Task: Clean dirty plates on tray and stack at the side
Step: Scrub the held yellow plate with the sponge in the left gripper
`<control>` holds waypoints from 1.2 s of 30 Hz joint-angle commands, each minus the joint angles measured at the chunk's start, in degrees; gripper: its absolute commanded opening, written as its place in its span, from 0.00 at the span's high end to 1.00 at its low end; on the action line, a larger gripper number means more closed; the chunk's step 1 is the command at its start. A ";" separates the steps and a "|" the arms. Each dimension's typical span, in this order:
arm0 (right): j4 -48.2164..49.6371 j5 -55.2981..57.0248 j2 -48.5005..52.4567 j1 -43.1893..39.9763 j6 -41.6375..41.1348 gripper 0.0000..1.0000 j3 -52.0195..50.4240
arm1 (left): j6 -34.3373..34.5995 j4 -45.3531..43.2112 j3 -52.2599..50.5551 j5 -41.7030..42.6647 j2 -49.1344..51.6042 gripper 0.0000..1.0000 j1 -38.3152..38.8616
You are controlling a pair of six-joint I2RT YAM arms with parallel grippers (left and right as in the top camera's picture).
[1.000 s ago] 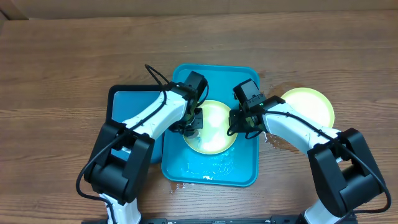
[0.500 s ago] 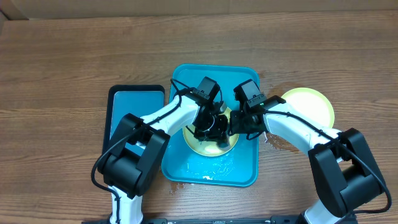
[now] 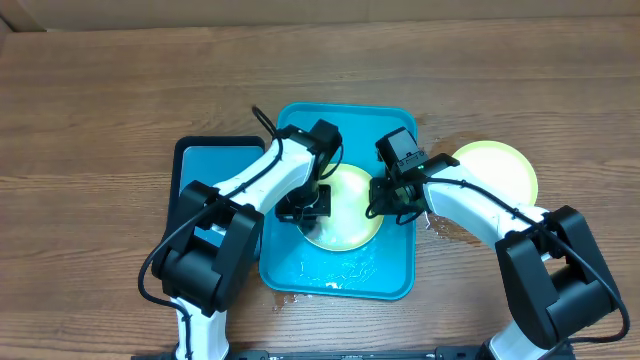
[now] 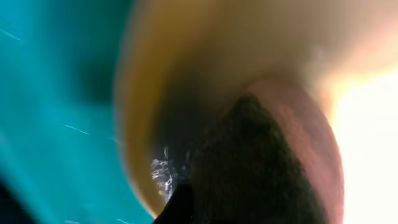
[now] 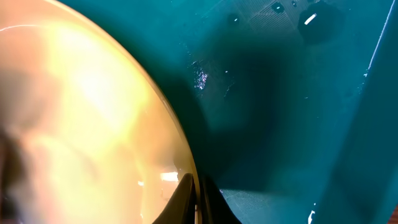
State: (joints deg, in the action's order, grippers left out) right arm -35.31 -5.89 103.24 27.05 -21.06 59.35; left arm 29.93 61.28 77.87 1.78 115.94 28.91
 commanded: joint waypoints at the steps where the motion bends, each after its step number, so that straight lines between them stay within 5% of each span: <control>1: -0.57 2.78 1.05 0.11 -0.17 0.96 -0.52 | 0.09 0.02 1.62 -28.41 2.32 0.96 -1.20; 6: -0.55 2.78 1.05 0.11 -0.17 0.96 -0.52 | -5.75 -3.02 5.09 -22.34 2.34 0.96 -0.76; 15: -0.52 2.80 1.05 0.11 -0.15 0.96 -0.52 | -7.23 -15.30 3.78 23.21 5.03 0.96 0.70; 19: -0.50 2.80 1.05 0.11 -0.15 0.96 -0.52 | -7.28 -16.52 3.78 31.63 7.96 0.96 2.64; 25: -0.50 2.80 1.05 0.11 -0.15 0.96 -0.52 | -6.64 -11.80 3.78 26.86 7.15 0.96 2.43; 36: -0.50 2.80 1.05 0.11 -0.15 0.96 -0.52 | 0.15 3.65 3.78 -18.88 0.15 0.96 1.38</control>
State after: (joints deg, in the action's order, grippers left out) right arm -35.55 -5.96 103.24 27.35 -21.63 59.37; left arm 27.07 62.98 82.52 3.38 118.26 30.76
